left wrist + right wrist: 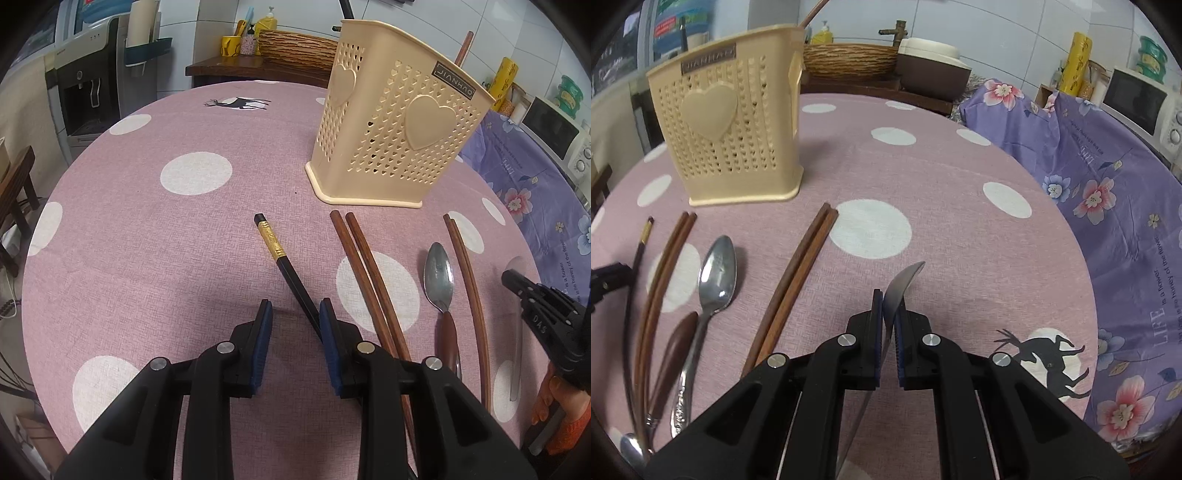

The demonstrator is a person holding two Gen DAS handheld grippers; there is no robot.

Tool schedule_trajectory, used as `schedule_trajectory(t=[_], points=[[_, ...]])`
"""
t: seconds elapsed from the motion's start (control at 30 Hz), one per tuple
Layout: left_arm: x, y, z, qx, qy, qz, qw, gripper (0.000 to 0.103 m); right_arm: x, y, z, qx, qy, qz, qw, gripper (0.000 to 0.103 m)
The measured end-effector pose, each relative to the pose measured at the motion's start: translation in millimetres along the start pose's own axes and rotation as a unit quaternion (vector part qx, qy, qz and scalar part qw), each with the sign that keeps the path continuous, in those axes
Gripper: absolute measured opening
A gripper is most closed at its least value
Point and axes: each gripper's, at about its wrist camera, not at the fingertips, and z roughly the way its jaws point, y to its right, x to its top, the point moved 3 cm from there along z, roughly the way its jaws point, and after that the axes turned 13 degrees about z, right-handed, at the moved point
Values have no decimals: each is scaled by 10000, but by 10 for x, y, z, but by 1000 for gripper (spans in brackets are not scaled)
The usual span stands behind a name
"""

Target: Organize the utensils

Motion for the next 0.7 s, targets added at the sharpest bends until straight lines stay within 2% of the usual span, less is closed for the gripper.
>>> schedule_trajectory(t=[0.13, 0.17, 0.2, 0.27, 0.4, 0.6, 0.7], points=[[0, -2, -6, 10, -4, 8, 10000, 28, -45, -75, 23, 291, -154, 24, 9995, 11], [-1, -2, -5, 12, -6, 9, 10000, 28, -44, -88, 13, 363, -156, 39, 9992, 20], [-1, -2, -5, 13, -7, 11, 10000, 28, -42, -93, -8, 428, -136, 63, 9990, 37], [-5, -7, -5, 11, -7, 18, 10000, 29, -30, -73, -81, 477, -20, 165, 9987, 57], [-1, -4, -7, -1, 2, 19, 10000, 30, -3, 18, -155, 503, 8, 320, 9982, 57], [4, 6, -3, -13, 12, 25, 10000, 31, -60, 184, -44, 316, -289, 675, 9968, 57], [4, 7, -3, -13, 12, 28, 10000, 32, -84, 186, 36, 422, -473, 853, 9943, 57]])
